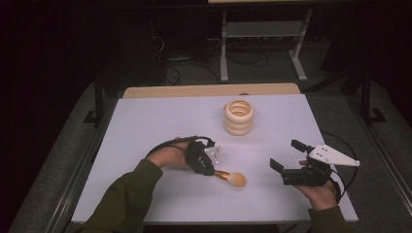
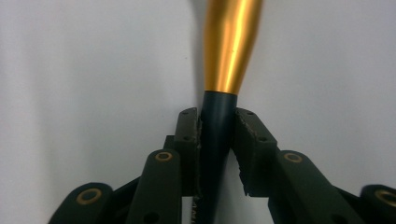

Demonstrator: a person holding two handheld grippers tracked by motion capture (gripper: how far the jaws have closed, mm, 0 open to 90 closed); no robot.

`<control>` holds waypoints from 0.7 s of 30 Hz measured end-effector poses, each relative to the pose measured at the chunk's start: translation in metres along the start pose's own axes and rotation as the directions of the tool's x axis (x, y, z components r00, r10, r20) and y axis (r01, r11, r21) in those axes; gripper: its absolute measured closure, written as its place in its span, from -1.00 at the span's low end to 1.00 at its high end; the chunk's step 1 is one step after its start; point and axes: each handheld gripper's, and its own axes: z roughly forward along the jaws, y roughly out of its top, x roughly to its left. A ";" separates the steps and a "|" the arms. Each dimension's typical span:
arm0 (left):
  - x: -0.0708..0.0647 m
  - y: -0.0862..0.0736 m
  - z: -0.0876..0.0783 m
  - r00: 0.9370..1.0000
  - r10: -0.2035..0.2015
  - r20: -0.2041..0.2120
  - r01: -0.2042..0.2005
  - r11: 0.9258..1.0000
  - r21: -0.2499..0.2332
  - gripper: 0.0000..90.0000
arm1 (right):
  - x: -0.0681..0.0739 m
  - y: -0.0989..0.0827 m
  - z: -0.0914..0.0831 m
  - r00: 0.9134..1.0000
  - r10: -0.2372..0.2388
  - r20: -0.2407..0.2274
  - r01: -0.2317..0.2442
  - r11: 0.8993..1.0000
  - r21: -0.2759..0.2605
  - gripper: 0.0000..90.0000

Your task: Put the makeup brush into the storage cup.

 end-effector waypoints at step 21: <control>0.002 0.008 0.003 0.999 0.003 0.031 -0.004 1.000 0.018 0.61 | 0.000 0.000 0.000 1.000 0.000 -0.003 0.000 1.000 -0.001 -1.00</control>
